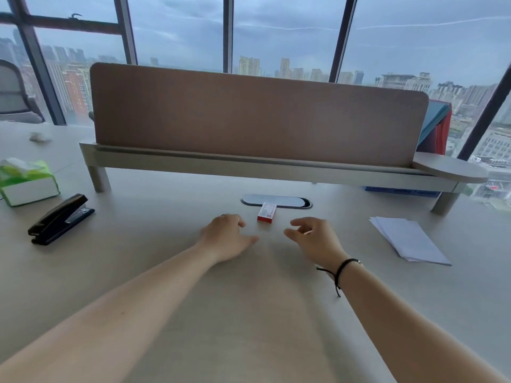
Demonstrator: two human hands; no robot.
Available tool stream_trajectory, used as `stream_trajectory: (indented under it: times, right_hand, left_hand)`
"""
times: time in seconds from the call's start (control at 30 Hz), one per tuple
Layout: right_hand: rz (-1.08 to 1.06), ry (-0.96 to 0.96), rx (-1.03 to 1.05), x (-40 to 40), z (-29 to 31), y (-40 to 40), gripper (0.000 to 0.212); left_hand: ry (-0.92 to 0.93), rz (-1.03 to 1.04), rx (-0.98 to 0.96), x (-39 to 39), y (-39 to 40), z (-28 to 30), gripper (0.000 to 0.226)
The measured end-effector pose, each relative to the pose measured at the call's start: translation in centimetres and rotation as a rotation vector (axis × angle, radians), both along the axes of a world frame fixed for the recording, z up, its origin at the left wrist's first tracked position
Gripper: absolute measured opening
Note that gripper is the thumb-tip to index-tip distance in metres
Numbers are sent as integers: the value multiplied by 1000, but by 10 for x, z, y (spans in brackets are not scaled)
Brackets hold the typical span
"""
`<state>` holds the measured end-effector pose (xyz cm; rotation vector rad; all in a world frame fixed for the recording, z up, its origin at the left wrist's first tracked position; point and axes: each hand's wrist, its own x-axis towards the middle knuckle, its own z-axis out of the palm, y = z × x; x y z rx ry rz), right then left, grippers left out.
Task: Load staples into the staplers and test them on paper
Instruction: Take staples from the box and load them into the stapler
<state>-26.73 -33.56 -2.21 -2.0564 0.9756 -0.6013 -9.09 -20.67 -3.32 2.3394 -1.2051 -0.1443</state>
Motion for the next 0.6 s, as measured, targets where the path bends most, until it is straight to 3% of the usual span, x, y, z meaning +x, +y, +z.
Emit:
stream_trajectory:
  times: [0.1, 0.23, 0.4, 0.6]
  right_hand:
    - [-49, 60, -31, 30, -15, -21, 53]
    - [-106, 128, -179, 61, -22, -40, 50]
    - [-104, 228, -269, 85, -24, -58, 38]
    - [-107, 243, -292, 91, -29, -66, 40]
  left_hand:
    - [-97, 52, -18, 3, -23, -6, 72]
    - [-162, 61, -32, 7, -49, -10, 79]
    - [-177, 44, -55, 11, -76, -10, 72]
    - [-142, 40, -107, 17, -79, -15, 45]
